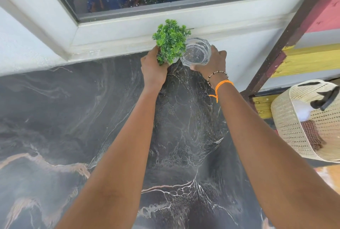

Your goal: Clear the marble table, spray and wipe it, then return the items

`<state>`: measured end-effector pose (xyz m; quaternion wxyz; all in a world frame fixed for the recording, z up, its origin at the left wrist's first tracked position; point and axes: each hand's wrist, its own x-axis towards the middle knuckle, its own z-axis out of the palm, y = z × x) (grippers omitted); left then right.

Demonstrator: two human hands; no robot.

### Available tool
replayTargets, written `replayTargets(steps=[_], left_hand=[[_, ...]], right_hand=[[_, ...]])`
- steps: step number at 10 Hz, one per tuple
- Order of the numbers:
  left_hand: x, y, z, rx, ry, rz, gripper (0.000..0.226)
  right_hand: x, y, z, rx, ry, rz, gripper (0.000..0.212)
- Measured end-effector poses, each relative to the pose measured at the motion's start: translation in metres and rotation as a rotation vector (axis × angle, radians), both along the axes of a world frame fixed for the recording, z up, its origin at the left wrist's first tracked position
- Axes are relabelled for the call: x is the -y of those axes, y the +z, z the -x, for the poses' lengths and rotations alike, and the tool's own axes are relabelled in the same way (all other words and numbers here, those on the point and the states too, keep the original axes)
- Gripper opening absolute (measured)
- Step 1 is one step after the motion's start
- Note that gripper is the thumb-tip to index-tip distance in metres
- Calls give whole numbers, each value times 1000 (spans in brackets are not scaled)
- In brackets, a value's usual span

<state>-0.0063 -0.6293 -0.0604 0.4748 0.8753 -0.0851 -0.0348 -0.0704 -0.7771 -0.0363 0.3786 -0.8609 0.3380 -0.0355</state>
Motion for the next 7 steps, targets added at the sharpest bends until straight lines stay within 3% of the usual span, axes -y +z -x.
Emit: replayTargets(steps=[1, 2, 3, 4, 7], left_hand=[[-6, 2, 12, -31, -7, 27, 62], [-19, 7, 31, -73, 39, 90, 60], [-41, 22, 55, -128, 111, 151, 49], [-67, 39, 82, -138, 148, 200, 34], [-173, 106, 172, -27, 305, 289, 22]], right_hand=[[-5, 1, 9, 15, -28, -23, 85], [-18, 5, 24, 75, -76, -27, 72], [-45, 17, 40, 175, -80, -47, 44], [-78, 31, 54, 274, -30, -98, 22], [-193, 84, 111, 368, 263, -333, 12]])
